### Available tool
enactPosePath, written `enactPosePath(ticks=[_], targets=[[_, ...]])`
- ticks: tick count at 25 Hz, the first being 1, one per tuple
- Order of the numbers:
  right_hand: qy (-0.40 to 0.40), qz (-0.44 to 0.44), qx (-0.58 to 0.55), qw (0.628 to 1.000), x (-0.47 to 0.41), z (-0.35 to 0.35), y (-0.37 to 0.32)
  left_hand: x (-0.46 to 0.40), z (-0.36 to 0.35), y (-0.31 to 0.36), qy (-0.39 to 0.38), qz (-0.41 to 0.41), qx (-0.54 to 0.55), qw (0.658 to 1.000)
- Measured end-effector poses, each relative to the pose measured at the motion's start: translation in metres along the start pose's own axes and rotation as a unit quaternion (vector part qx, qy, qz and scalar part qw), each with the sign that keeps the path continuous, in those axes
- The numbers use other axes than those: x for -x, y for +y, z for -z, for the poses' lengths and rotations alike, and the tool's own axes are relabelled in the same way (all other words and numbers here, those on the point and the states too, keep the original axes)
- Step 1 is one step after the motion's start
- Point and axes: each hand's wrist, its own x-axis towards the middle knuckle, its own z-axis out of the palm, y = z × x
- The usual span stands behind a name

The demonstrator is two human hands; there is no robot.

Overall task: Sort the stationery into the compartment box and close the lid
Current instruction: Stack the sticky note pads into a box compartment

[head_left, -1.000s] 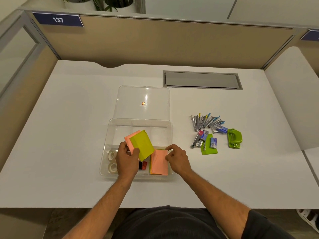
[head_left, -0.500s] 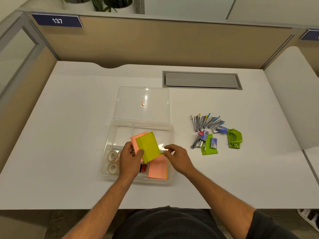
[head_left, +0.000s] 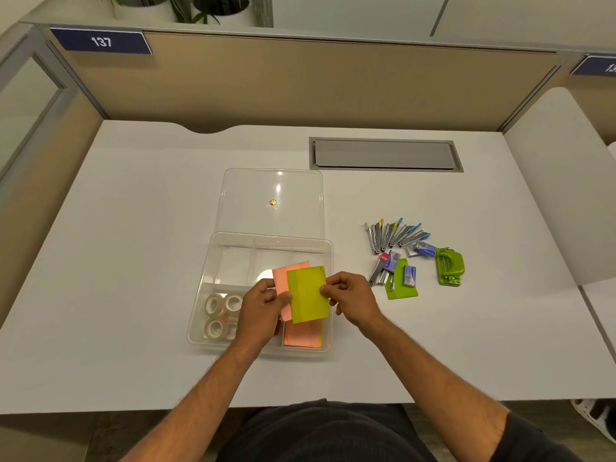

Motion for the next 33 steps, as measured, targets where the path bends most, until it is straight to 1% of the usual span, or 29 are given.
enactPosePath(ticks=[4,8,10,12,14,19,24,27,30,33], targets=[[0.025,-0.004,-0.002,1.000,0.002,0.009,0.004,0.000,0.002,-0.001,0.012,-0.003,-0.041,0.999],[0.073,0.001,-0.031,0.997,0.004,0.024,0.005,-0.001,0.001,-0.006,0.002,0.023,-0.124,0.992],[0.092,0.001,-0.035,0.995,0.005,0.031,0.006,-0.001,-0.002,-0.010,-0.013,0.014,-0.199,0.980],[0.101,-0.002,-0.037,0.994,0.006,0.035,0.008,0.001,-0.006,-0.014,-0.027,-0.005,-0.278,0.960],[0.103,-0.007,-0.036,0.994,0.008,0.036,0.011,0.000,-0.011,-0.017,-0.030,-0.008,-0.317,0.948],[0.086,-0.025,-0.029,0.996,0.015,0.031,0.018,0.001,-0.016,-0.017,-0.030,-0.017,-0.364,0.931],[0.034,-0.049,0.008,0.998,0.020,0.022,0.020,0.003,-0.004,-0.025,-0.022,-0.065,-0.378,0.923],[0.019,-0.065,0.030,0.997,0.022,0.015,0.020,0.002,0.001,-0.029,-0.044,-0.088,-0.386,0.917],[0.017,-0.073,0.070,0.995,0.022,0.009,0.020,0.002,0.000,-0.032,-0.064,-0.104,-0.425,0.897],[-0.006,-0.077,0.139,0.987,0.021,0.002,0.021,0.000,-0.001,-0.035,-0.086,-0.094,-0.496,0.859]])
